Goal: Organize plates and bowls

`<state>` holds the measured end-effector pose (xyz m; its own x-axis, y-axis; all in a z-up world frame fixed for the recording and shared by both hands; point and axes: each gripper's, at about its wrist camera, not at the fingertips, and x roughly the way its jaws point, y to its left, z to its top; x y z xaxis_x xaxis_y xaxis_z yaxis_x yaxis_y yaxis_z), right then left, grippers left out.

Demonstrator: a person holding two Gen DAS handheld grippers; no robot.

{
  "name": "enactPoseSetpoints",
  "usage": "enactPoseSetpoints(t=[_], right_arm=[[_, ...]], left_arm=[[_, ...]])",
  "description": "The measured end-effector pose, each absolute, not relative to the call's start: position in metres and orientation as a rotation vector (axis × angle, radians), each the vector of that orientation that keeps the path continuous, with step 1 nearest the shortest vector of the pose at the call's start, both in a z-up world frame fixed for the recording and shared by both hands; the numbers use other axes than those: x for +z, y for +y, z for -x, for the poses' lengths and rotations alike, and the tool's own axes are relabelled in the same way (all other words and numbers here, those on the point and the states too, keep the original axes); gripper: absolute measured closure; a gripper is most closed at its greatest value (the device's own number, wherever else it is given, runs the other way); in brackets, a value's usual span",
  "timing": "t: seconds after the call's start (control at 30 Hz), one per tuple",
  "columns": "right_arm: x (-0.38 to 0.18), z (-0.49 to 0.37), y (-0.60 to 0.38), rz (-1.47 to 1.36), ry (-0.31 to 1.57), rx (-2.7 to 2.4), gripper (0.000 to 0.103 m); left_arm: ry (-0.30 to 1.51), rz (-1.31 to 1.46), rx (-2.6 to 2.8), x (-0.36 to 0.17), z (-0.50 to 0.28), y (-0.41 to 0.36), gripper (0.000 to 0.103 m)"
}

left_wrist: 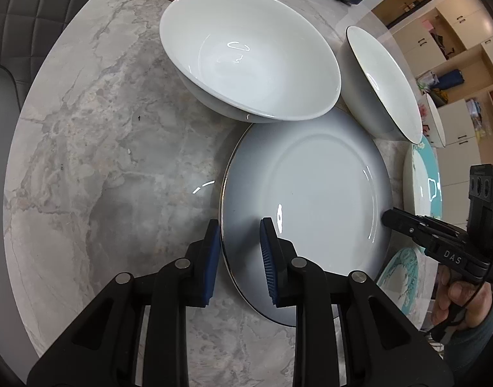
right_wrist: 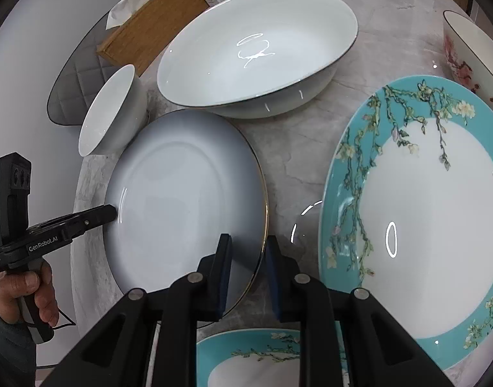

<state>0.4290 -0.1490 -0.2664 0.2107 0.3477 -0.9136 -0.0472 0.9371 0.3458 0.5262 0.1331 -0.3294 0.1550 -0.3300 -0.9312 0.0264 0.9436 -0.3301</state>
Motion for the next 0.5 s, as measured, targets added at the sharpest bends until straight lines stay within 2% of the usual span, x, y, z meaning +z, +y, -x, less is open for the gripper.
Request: enactPoseSetpoints(t=[0.2, 0.5], right_arm=[[-0.267, -0.426, -0.159, -0.333, 1.338, 0.281, 0.084], [-0.254, -0.419, -0.153, -0.329, 1.318, 0.327, 0.085]], left_arm=[[1.41, 0.325, -0.285, -0.333, -0.52, 0.139, 0.085], [1.378, 0.352, -0.279, -0.324, -0.508, 0.152, 0.085]])
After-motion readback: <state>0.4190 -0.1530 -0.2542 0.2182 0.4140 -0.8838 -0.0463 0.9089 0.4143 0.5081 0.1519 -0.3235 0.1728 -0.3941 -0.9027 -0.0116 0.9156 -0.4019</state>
